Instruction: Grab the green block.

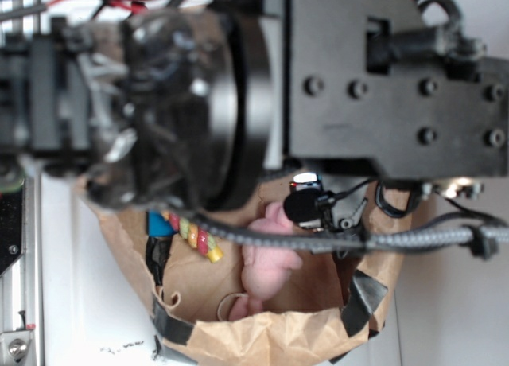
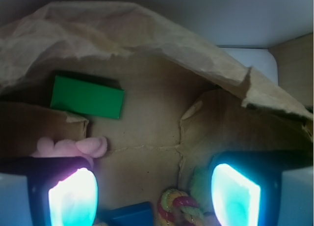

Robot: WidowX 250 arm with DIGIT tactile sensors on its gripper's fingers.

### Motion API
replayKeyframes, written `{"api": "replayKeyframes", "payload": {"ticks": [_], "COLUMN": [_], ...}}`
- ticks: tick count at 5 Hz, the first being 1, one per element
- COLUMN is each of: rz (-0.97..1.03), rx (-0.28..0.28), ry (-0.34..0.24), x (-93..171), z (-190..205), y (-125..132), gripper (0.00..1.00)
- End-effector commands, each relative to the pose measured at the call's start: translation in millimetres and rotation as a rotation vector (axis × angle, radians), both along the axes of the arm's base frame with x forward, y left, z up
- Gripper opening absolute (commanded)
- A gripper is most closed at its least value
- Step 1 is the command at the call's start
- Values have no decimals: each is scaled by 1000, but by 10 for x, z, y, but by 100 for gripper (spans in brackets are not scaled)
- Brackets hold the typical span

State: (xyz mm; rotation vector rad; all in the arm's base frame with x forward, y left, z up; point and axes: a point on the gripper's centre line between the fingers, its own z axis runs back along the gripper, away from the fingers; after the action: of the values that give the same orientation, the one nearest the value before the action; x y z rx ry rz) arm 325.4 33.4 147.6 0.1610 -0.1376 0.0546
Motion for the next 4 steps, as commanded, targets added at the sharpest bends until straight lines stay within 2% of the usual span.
{"api": "replayKeyframes", "payload": {"ticks": [1,2,3,4], "rz": [-273,-503,-614,-864], "rx": [102,211,249,115], "ry": [-107,-135,-140,-55], "x": [0,11,46,79], "z": [121,55,26,-5], "y": [-62,-81,-60,-10], "gripper": [100,100,100,100]}}
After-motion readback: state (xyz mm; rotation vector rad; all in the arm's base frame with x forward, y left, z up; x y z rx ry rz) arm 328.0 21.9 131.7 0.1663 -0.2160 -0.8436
